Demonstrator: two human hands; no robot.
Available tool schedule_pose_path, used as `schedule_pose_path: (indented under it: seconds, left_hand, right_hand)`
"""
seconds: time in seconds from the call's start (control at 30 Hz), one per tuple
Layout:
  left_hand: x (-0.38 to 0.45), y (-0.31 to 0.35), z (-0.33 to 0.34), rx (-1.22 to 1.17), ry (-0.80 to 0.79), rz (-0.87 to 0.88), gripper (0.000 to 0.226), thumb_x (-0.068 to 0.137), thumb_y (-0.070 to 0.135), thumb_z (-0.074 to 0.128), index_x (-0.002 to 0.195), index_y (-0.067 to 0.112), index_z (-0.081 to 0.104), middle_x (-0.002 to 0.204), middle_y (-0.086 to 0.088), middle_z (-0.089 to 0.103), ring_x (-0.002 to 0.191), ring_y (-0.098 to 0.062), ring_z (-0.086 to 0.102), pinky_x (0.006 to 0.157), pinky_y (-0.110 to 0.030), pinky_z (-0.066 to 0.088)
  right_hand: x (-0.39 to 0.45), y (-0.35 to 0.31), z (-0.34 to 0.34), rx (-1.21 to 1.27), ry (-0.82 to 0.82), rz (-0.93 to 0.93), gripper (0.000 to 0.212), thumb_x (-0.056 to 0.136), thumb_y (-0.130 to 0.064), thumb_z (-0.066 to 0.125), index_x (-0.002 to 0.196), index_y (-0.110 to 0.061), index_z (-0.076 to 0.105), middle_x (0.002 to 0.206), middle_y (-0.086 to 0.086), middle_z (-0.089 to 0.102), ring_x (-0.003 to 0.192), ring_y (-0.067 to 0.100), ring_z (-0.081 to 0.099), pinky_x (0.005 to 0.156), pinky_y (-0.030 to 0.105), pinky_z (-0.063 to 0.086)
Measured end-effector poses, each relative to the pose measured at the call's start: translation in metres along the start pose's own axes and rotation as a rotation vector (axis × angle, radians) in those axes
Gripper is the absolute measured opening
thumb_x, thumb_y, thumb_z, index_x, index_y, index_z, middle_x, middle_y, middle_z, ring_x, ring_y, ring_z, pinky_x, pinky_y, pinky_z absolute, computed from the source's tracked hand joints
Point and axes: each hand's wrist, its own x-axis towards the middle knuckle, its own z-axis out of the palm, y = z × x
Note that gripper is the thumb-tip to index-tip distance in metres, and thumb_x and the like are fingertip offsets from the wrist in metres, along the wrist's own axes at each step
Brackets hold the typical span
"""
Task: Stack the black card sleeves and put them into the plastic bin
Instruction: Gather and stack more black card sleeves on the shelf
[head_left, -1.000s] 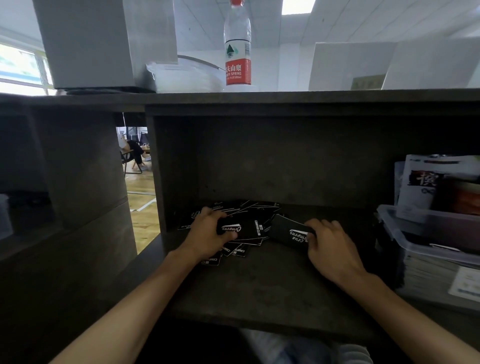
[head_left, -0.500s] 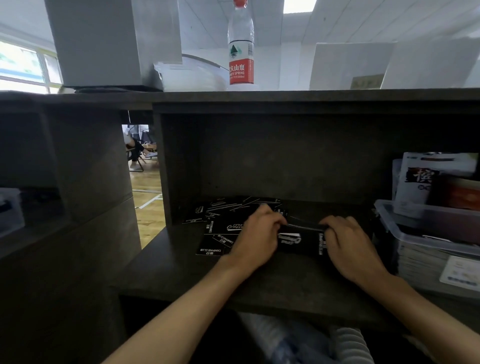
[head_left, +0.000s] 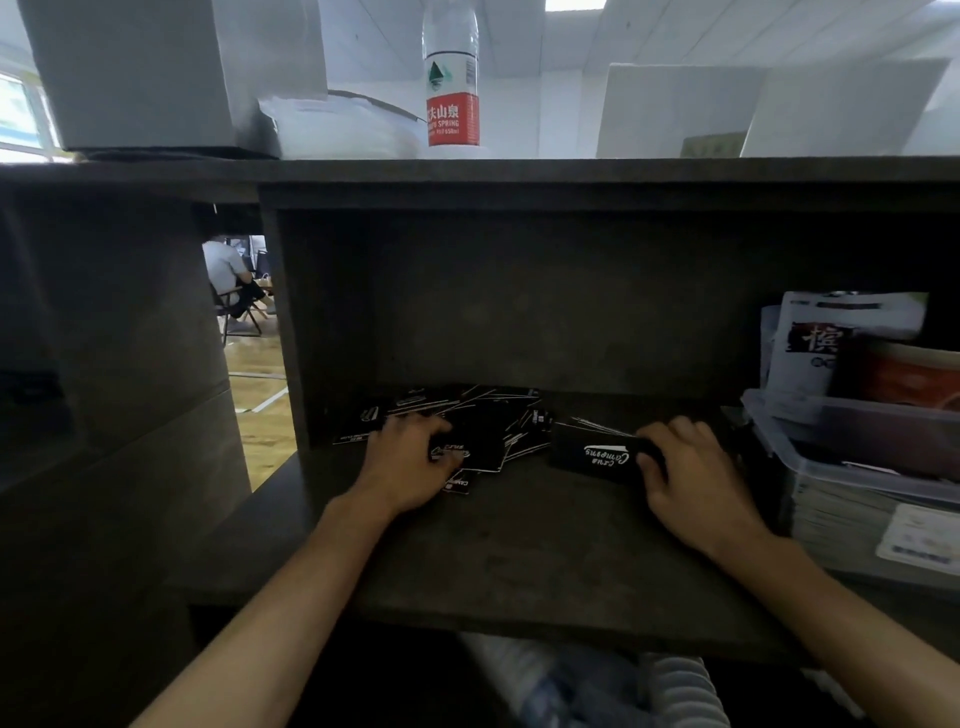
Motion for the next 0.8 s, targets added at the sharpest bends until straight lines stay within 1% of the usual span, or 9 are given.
schedule_pose_path:
  seconds: [0.2, 0.3, 0.37, 0.43, 0.5, 0.57, 0.63, 0.73, 0.8]
  left_hand:
    - [0.0, 0.006, 0.002, 0.079, 0.063, 0.009, 0.051, 0.084, 0.055, 0.065, 0.127, 0.028, 0.059, 0.126, -0.002, 0.052, 0.124, -0.023, 0.043, 0.103, -0.041, 0.031]
    - [-0.003, 0.011, -0.009, 0.01, 0.242, 0.051, 0.021, 0.087, 0.04, 0.068, 0.106, 0.03, 0.066, 0.106, 0.004, 0.055, 0.107, -0.018, 0.05, 0.094, -0.037, 0.034]
    - [-0.006, 0.022, -0.017, -0.276, 0.379, 0.096, 0.006, 0.091, 0.027, 0.065, 0.092, 0.032, 0.061, 0.091, 0.015, 0.057, 0.093, -0.007, 0.056, 0.084, -0.028, 0.039]
    - [-0.005, 0.04, -0.025, -0.749, 0.45, 0.101, 0.016, 0.095, 0.017, 0.06, 0.094, 0.032, 0.056, 0.087, 0.014, 0.064, 0.083, -0.002, 0.063, 0.072, -0.02, 0.05]
    - [-0.001, 0.059, -0.023, -1.047, 0.334, 0.081, 0.034, 0.094, 0.007, 0.059, 0.113, 0.035, 0.05, 0.099, 0.009, 0.068, 0.088, -0.003, 0.068, 0.068, -0.021, 0.058]
    - [0.003, 0.079, -0.01, -1.129, 0.157, 0.095, 0.064, 0.092, -0.001, 0.06, 0.137, 0.037, 0.035, 0.11, 0.006, 0.066, 0.097, -0.004, 0.068, 0.071, -0.017, 0.056]
    - [0.004, 0.094, 0.006, -1.091, 0.04, 0.086, 0.075, 0.09, -0.005, 0.061, 0.146, 0.032, 0.028, 0.12, 0.002, 0.062, 0.1, -0.01, 0.068, 0.078, -0.018, 0.056]
    - [0.005, 0.103, 0.023, -0.829, 0.107, 0.027, 0.052, 0.088, 0.002, 0.066, 0.128, 0.021, 0.04, 0.112, 0.002, 0.062, 0.098, -0.012, 0.066, 0.078, -0.015, 0.053]
    - [0.004, 0.104, 0.029, -0.554, 0.183, 0.013, 0.044, 0.086, 0.019, 0.072, 0.12, 0.017, 0.044, 0.113, -0.001, 0.059, 0.101, -0.018, 0.062, 0.088, -0.032, 0.052]
  right_hand:
    - [-0.002, 0.0, 0.003, -0.079, -0.021, 0.025, 0.041, 0.096, -0.026, 0.054, 0.137, -0.022, 0.05, 0.122, -0.002, 0.052, 0.105, 0.013, 0.043, 0.087, 0.031, 0.042]
    - [0.0, -0.002, 0.002, -0.059, -0.039, 0.025, 0.041, 0.096, -0.024, 0.053, 0.137, -0.022, 0.05, 0.123, -0.002, 0.055, 0.106, 0.014, 0.044, 0.085, 0.031, 0.038]
    - [0.0, -0.002, 0.001, -0.023, -0.052, 0.026, 0.04, 0.096, -0.023, 0.054, 0.136, -0.021, 0.05, 0.123, -0.001, 0.055, 0.105, 0.013, 0.044, 0.086, 0.03, 0.04]
    - [-0.001, -0.003, -0.001, 0.0, -0.06, 0.03, 0.04, 0.096, -0.022, 0.054, 0.136, -0.022, 0.05, 0.123, -0.001, 0.054, 0.105, 0.011, 0.044, 0.087, 0.028, 0.041]
    - [-0.001, -0.003, -0.002, 0.009, -0.072, 0.033, 0.039, 0.097, -0.021, 0.053, 0.136, -0.021, 0.05, 0.123, -0.001, 0.055, 0.105, 0.011, 0.044, 0.087, 0.027, 0.042]
    - [-0.001, -0.003, -0.003, 0.011, -0.077, 0.04, 0.039, 0.097, -0.02, 0.052, 0.136, -0.021, 0.049, 0.124, -0.001, 0.055, 0.106, 0.012, 0.044, 0.088, 0.027, 0.042]
    - [-0.001, -0.004, -0.003, 0.01, -0.076, 0.042, 0.041, 0.097, -0.02, 0.051, 0.138, -0.02, 0.048, 0.125, 0.0, 0.055, 0.109, 0.012, 0.045, 0.091, 0.029, 0.044]
    - [-0.001, -0.004, -0.002, 0.025, -0.053, 0.042, 0.039, 0.1, -0.028, 0.043, 0.138, -0.019, 0.05, 0.125, 0.0, 0.056, 0.11, 0.012, 0.046, 0.093, 0.032, 0.044]
    - [-0.002, -0.006, -0.002, 0.031, -0.033, 0.058, 0.043, 0.1, -0.041, 0.038, 0.134, -0.02, 0.052, 0.124, 0.0, 0.058, 0.11, 0.012, 0.047, 0.091, 0.032, 0.044]
